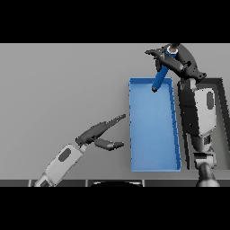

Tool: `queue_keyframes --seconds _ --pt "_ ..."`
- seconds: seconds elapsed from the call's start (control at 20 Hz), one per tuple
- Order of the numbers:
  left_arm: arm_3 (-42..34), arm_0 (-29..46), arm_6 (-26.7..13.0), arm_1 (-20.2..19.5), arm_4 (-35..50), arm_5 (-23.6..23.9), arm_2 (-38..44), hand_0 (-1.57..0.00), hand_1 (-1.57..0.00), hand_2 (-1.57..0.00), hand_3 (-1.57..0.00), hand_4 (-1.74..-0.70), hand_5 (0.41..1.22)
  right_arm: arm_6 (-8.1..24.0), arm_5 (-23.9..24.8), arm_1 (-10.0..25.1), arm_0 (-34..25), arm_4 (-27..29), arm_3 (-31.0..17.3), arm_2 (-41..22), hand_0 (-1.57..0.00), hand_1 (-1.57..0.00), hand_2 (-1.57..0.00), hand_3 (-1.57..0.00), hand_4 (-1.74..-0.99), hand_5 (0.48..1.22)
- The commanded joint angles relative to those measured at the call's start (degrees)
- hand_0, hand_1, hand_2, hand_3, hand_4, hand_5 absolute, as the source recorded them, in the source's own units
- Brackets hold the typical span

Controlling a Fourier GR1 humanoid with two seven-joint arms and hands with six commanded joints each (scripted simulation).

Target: Pick up the blue pipe and place it into the blue bin.

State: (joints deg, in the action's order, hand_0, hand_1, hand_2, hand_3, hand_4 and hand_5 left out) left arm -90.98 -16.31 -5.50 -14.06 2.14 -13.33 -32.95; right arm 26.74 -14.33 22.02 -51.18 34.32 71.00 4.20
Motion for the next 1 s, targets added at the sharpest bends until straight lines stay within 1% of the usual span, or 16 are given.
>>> queue_keyframes --seconds 0.0,0.15,0.2,0.3,0.35,0.4,0.45,0.5,0.6,0.65,0.7,0.75,0.8,0.85,0.9,0.95 --pt "-0.7 0.2 0.3 -0.1 0.3 0.0 0.0 0.0 0.0 0.0 0.0 -0.83 0.462 0.1 0.0 0.3 1.2 -0.4 -0.9 0.1 -1.57 -1.57 -1.57 -1.57 -1.499 1.221" --pt "-0.8 0.3 0.3 -0.2 0.1 -0.1 -0.2 0.0 0.0 0.0 0.0 -0.83 0.466 2.7 2.9 0.4 8.6 -1.9 1.5 -1.2 -1.57 -1.57 -1.57 -1.57 -1.499 1.221" --pt "-1.3 0.6 0.0 -0.3 0.0 -0.2 -0.5 0.0 0.0 0.0 0.0 -0.83 0.468 3.4 4.4 -0.1 9.5 -3.0 1.5 -1.7 -1.57 -1.57 -1.57 -1.57 -1.499 1.221" --pt "-1.3 0.4 -0.5 0.3 -0.1 0.2 -0.6 0.0 0.0 0.0 0.0 -0.83 0.47 7.4 7.2 -0.2 13.6 -4.4 3.4 -2.1 -1.57 -1.57 -1.57 -1.57 -1.499 1.221" --pt "-0.8 0.4 -0.4 0.6 -0.3 0.4 -0.6 0.0 0.0 0.0 0.0 -0.83 0.47 8.2 7.9 0.1 15.2 -5.6 3.0 -2.2 -1.57 -1.57 -1.57 -1.57 -1.499 1.221" --pt "-1.0 0.7 -0.1 0.2 -0.4 0.4 -0.6 0.0 0.0 0.0 0.0 -0.83 0.47 8.2 8.6 1.2 16.6 -5.8 3.2 -4.1 -1.57 -1.57 -1.57 -1.35 -1.548 1.221" --pt "-0.8 0.2 -0.7 0.3 -0.2 0.2 -0.6 0.0 0.0 0.0 0.0 -0.83 0.47 8.2 8.9 1.1 17.9 -6.4 3.1 -5.5 -1.57 -1.57 -1.57 -1.08 -1.586 1.221" --pt "-0.7 0.0 -1.1 1.1 -0.4 0.5 -0.9 0.0 0.0 0.0 0.0 -0.83 0.471 8.2 8.9 1.6 18.8 -6.7 2.5 -6.9 -1.57 -1.57 -1.57 -1.18 -1.569 1.221" --pt "-0.9 0.5 -0.7 0.3 0.1 0.1 -0.5 0.0 0.0 0.0 0.0 -0.83 0.474 8.2 9.8 2.9 21.1 -6.4 2.2 -10.2 -1.57 -1.57 -1.57 -0.85 -1.631 1.221" --pt "-0.3 0.6 -0.6 0.4 -0.4 0.2 -0.7 0.0 0.0 0.0 0.0 -0.83 0.475 8.2 10.6 4.5 21.2 -4.9 1.3 -12.8 -1.57 -1.57 -1.57 -0.69 -1.653 1.205" --pt "-0.7 0.5 -0.3 0.5 -0.5 0.6 -0.6 0.0 0.0 0.0 0.0 -0.83 0.474 8.2 12.7 6.2 21.8 -3.3 1.1 -16.1 -1.57 -1.57 -1.57 -0.87 -1.617 1.194" --pt "-0.5 0.4 -0.6 0.6 -0.2 0.1 -0.7 0.0 0.0 0.0 0.0 -0.83 0.474 8.2 14.5 8.0 21.6 -0.8 -0.7 -19.3 -1.57 -1.57 -1.57 -1.01 -1.583 1.199" --pt "-0.7 0.4 -0.5 0.8 -0.3 0.2 -0.9 0.0 0.0 0.0 0.0 -0.83 0.474 8.2 17.1 9.5 21.6 3.4 -1.9 -22.9 -1.46 -1.38 -1.33 -0.81 -1.534 1.19" --pt "-0.9 0.1 -1.2 1.3 -0.6 0.8 -1.0 0.0 0.0 0.0 0.0 -0.83 0.476 8.2 18.7 10.8 20.7 7.5 -3.1 -26.4 -1.17 -1.11 -1.07 -0.65 -1.477 1.178" --pt "-1.3 0.1 -1.0 0.9 -0.4 0.6 -0.8 0.0 0.0 0.0 0.0 -0.83 0.476 8.2 20.0 11.6 19.7 11.1 -3.8 -29.2 -0.94 -0.88 -0.85 -0.52 -1.404 1.159" --pt "-1.2 0.4 -1.1 0.9 -0.6 0.7 -1.0 0.0 0.0 0.0 0.0 -0.83 0.476 8.2 21.5 13.7 18.5 14.9 -4.4 -32.5 -0.75 -0.71 -0.68 -0.41 -1.344 1.172"
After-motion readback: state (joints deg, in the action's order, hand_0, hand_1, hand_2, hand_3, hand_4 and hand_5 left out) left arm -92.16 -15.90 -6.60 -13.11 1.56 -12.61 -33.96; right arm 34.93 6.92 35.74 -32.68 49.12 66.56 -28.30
